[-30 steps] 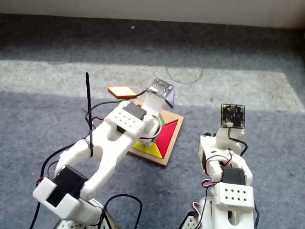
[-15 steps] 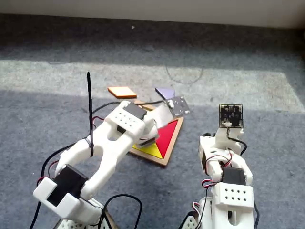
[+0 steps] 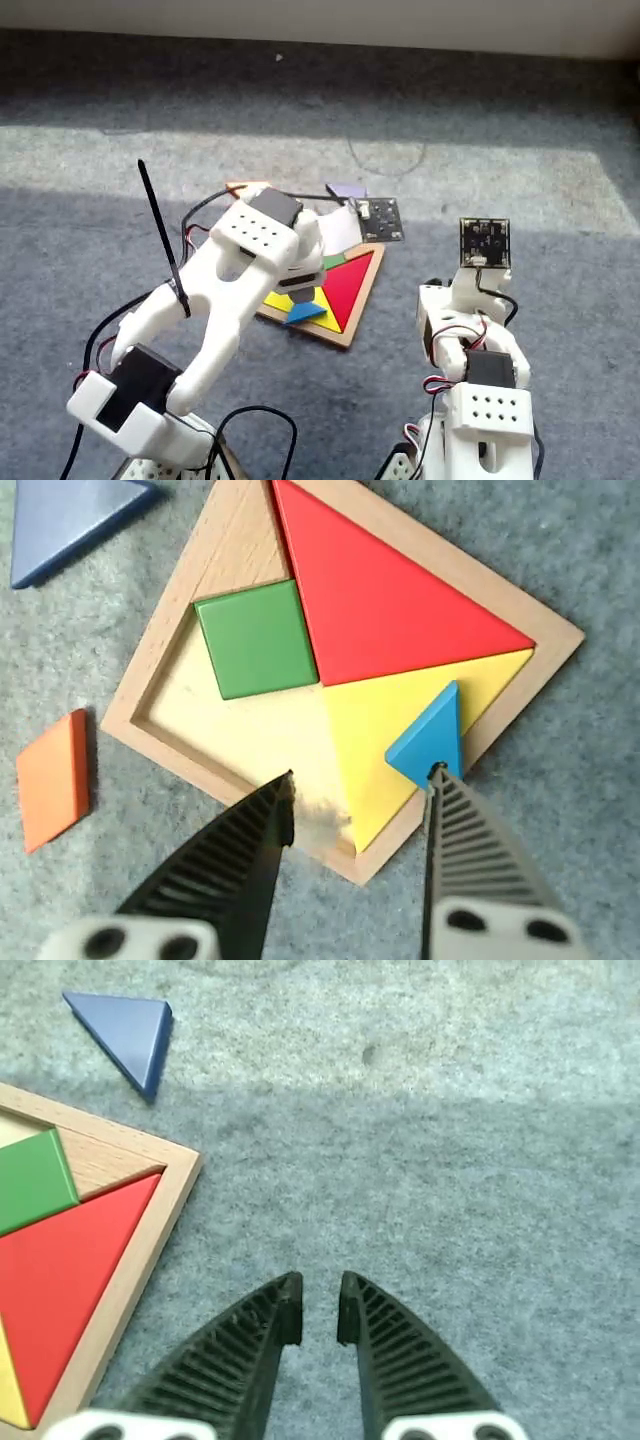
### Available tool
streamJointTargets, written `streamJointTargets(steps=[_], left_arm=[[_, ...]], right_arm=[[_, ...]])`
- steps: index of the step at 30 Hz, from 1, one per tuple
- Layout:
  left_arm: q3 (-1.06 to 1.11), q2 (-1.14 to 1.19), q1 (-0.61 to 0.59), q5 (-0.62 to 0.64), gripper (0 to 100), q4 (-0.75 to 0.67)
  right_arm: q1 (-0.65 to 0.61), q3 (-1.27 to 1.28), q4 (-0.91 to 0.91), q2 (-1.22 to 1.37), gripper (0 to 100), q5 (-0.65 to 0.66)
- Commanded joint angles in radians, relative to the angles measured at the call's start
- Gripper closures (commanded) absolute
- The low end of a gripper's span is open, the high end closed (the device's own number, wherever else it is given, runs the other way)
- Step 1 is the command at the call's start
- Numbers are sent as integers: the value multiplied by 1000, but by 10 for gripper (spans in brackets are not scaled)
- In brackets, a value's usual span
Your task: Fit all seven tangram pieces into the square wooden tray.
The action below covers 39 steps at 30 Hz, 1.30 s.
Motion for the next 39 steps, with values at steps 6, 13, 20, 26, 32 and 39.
streamJointTargets(steps=[6, 13, 20, 26, 32, 39], left_arm=[[4, -15, -1, 233, 854, 153], [151, -15, 2, 374, 852, 31], [242, -5, 1, 416, 852, -132], [237, -4, -47, 416, 852, -218], [237, -5, -67, 416, 852, -293], [196, -45, -58, 416, 852, -239]], right_arm=[[12, -2, -21, -15, 921, 14], [12, -2, -21, -15, 921, 14], [12, -2, -21, -15, 921, 14], [12, -2, -21, -15, 921, 14], [12, -2, -21, -15, 921, 14], [12, -2, -21, -15, 921, 14]])
